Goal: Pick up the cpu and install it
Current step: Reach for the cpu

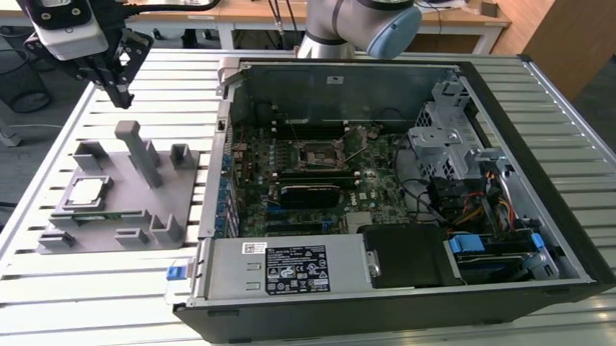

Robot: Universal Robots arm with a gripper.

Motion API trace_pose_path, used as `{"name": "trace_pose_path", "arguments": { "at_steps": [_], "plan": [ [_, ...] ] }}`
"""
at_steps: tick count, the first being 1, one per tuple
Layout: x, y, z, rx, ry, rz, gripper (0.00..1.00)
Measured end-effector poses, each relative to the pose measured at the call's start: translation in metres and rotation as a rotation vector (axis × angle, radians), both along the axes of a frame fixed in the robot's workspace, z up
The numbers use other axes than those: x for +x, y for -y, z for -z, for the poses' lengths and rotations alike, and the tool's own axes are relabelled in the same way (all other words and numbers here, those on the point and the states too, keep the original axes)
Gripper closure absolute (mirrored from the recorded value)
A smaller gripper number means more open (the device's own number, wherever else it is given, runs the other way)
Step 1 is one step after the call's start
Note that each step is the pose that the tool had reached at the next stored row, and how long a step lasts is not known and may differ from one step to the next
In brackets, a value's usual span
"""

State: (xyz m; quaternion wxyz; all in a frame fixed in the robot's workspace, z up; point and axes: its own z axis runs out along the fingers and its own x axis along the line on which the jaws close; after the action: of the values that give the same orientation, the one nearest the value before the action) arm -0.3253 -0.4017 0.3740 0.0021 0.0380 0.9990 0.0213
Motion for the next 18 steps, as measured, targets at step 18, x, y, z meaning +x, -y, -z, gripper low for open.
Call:
{"name": "trace_pose_path", "arguments": {
  "at_steps": [18],
  "plan": [
    [-0.028,0.0023,0.0055,0.0000,-0.0002,-0.001,0.89]
  ]
}}
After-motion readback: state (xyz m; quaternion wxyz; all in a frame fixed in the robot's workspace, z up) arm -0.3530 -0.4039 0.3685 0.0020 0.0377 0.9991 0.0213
